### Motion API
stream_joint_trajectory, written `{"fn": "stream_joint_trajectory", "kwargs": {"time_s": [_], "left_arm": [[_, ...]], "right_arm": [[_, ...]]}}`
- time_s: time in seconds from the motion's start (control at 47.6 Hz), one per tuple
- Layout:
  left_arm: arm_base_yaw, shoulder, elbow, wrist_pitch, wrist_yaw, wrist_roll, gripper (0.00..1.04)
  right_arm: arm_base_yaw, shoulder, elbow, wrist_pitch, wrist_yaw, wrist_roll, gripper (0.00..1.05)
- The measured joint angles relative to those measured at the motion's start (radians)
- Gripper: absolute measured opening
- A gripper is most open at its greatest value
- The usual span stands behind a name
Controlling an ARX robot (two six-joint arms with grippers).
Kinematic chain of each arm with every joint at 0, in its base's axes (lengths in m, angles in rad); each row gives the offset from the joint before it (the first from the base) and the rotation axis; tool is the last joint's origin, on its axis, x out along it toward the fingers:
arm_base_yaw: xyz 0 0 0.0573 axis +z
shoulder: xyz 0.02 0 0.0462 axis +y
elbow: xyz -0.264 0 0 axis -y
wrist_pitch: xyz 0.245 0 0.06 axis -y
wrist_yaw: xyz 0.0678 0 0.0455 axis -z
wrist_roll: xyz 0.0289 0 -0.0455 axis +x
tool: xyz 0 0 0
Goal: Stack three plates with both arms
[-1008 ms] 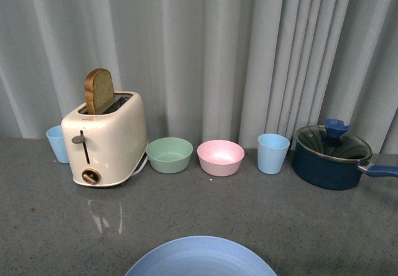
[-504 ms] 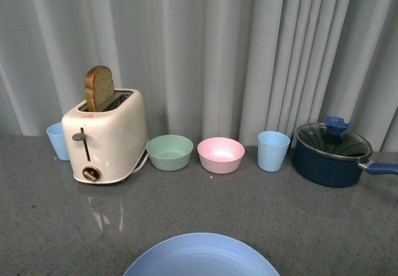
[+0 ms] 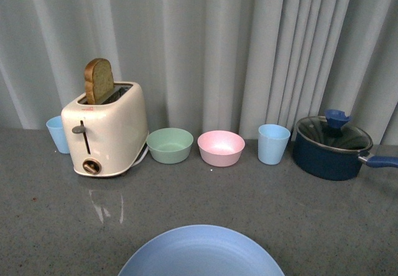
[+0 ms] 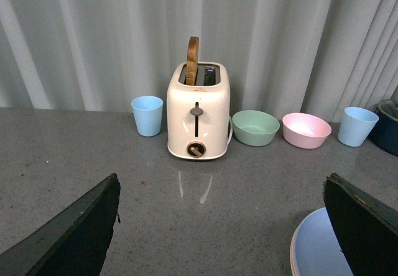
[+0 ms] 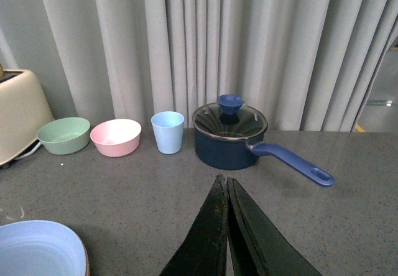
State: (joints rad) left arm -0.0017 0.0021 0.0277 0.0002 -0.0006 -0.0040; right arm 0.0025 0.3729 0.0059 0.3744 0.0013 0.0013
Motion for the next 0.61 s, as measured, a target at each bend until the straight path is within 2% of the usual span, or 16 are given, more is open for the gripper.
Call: {"fn": "stream_joint_trajectory", "kwargs": {"time_s": [0.609], "left_arm": [[0.0,0.0,0.0,0.0,0.0,0.0,0.98]], "right_arm": [[0.0,-0.223,0.0,-0.223,0.0,0.0,0.03]]}}
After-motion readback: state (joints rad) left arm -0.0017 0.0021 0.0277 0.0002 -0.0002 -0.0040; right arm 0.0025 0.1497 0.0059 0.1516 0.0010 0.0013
